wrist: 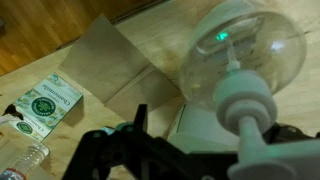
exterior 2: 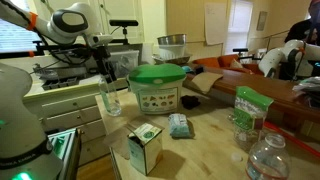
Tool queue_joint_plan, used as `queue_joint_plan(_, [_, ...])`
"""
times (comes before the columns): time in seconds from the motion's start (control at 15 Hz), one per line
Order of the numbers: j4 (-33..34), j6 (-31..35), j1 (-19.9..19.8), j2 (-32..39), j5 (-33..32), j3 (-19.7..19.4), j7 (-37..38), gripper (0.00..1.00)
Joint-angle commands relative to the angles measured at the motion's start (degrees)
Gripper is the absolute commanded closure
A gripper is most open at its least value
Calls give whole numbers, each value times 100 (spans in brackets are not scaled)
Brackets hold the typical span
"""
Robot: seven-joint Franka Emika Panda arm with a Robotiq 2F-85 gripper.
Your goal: Open the trash can
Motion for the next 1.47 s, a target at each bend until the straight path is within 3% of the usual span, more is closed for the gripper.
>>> queue_joint_plan(0.0, [-16, -4, 162, 75, -156, -159, 124, 0])
queue_joint_plan(0.33, [-27, -4, 160, 86, -157, -161, 124, 0])
queue_joint_plan(0.53, [18, 398, 11, -56, -232, -333, 365, 0])
queue_joint_plan(0.93, [62, 1185, -102, -259, -149, -859, 467, 0])
queue_joint_plan(1.4, [-137, 1606, 87, -498, 450, -1874, -178, 0])
